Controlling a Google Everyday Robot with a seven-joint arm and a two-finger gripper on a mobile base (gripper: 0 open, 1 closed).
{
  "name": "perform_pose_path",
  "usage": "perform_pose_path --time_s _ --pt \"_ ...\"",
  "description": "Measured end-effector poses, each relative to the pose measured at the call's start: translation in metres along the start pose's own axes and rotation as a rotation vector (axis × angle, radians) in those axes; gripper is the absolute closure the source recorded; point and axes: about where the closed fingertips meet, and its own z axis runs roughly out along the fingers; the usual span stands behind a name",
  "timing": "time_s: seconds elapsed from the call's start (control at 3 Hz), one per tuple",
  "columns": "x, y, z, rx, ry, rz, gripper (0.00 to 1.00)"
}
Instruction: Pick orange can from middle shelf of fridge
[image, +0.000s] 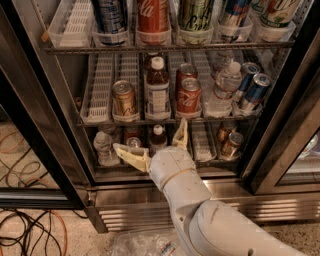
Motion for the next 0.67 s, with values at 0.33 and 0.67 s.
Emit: perform_pose_path --time_s 0.33,0.67 --pt "0.013 0.0 0.013 -0.008 0.028 0.003 0.0" --pt "0.027 -0.007 0.026 -0.014 0.057 0.031 0.0"
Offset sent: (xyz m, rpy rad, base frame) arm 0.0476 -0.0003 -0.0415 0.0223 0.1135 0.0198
